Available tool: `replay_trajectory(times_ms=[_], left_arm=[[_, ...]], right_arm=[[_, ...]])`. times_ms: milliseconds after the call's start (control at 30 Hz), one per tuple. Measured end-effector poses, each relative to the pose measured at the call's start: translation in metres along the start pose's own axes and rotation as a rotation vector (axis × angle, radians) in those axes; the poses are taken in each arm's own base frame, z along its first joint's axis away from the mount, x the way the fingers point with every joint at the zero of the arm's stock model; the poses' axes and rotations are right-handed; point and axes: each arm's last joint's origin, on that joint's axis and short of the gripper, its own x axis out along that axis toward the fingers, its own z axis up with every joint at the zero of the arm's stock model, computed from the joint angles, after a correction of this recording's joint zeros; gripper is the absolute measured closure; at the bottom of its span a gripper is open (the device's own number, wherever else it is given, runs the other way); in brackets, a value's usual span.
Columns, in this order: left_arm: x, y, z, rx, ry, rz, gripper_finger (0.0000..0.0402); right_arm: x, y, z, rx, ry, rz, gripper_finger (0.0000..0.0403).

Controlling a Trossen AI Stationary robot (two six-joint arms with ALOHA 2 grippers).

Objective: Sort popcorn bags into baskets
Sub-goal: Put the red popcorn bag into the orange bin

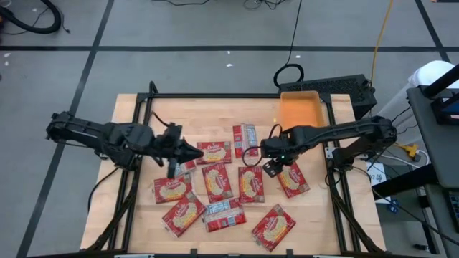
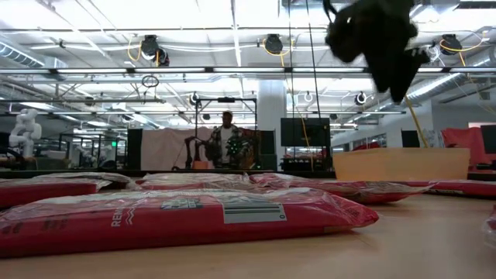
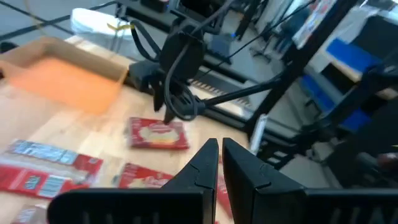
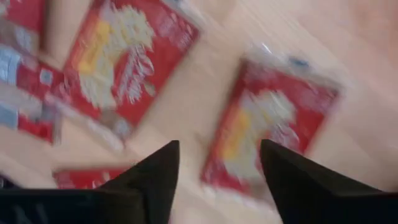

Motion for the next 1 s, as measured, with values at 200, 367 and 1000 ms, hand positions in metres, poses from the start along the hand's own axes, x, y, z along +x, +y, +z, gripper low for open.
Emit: replay_trajectory(times_ms=[200, 367, 1000], left_arm=[[0.029, 0.007, -0.012, 0.002, 0.070, 0.068, 0.0376], [0.047, 0.011, -0.022, -0.003, 0.119, 0.099, 0.0375], [0.066, 0.018, -0.032, -0.045, 0.141, 0.184, 0.0375]], right_arm=[[0.046, -0.023, 0.012, -0.047, -0.001, 0.055, 0.0135], [0.068, -0.042, 0.021, -0.181, -0.045, 0.048, 0.0125], [0.102, -0.061, 0.010, -0.513, -0.120, -0.035, 0.0232]])
